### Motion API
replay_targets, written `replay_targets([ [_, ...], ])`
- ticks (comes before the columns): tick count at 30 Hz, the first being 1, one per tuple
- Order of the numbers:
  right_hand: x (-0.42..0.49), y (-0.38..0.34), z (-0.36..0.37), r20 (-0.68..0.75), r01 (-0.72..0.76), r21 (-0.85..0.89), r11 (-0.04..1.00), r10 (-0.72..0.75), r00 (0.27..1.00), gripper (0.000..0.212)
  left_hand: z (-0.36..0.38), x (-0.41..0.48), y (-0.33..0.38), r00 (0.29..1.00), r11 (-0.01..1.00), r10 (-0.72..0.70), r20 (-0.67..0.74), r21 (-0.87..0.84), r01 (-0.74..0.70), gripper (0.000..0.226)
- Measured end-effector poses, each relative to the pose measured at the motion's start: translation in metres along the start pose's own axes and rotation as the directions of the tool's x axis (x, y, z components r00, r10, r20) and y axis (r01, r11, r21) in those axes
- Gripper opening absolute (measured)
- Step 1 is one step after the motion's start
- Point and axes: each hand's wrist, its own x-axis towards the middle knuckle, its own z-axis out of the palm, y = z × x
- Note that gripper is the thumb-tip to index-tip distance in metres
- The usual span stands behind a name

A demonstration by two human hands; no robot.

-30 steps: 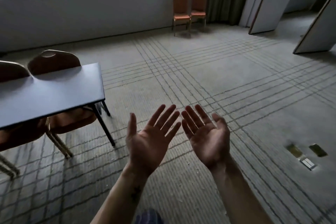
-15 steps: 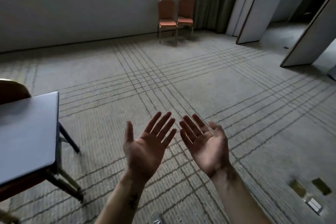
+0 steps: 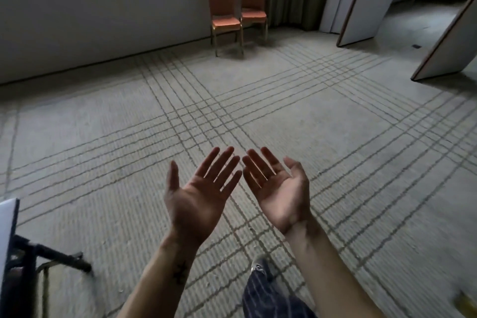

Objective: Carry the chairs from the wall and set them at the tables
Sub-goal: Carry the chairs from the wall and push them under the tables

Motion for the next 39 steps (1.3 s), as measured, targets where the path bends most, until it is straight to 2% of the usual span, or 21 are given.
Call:
replay_targets([
  [2, 0.069, -0.016, 0.020, 0.009, -0.055, 0.001, 0.999, 0.055, 0.998, 0.050, 0.006, 0.061, 0.016, 0.999, 0.999, 0.024, -0.048, 0.035, -0.023, 0.090],
  [5, 0.151, -0.037, 0.062, 0.047, -0.097, -0.020, 0.995, 0.098, 0.994, 0.051, 0.016, 0.134, 0.048, 0.994, 0.995, 0.094, -0.046, 0.044, -0.092, 0.089],
  [11, 0.290, -0.072, 0.140, 0.096, -0.119, -0.065, 0.991, 0.124, 0.988, 0.052, 0.023, 0.273, 0.109, 0.984, 0.986, 0.164, -0.068, 0.043, -0.161, 0.086],
  [19, 0.498, -0.062, 0.212, 0.080, -0.129, -0.112, 0.985, 0.139, 0.987, 0.049, -0.012, 0.479, 0.203, 0.985, 0.986, 0.163, -0.060, -0.005, -0.164, 0.085],
  [28, 0.709, -0.082, 0.354, 0.102, -0.037, -0.068, 0.997, 0.044, 0.994, 0.047, -0.008, 0.699, 0.350, 0.994, 0.994, 0.108, -0.016, 0.023, -0.108, 0.088],
  [39, 1.008, -0.094, 0.447, 0.099, -0.111, -0.086, 0.990, 0.120, 0.988, 0.046, -0.045, 0.978, 0.457, 0.988, 0.991, 0.134, -0.082, 0.022, -0.133, 0.085],
])
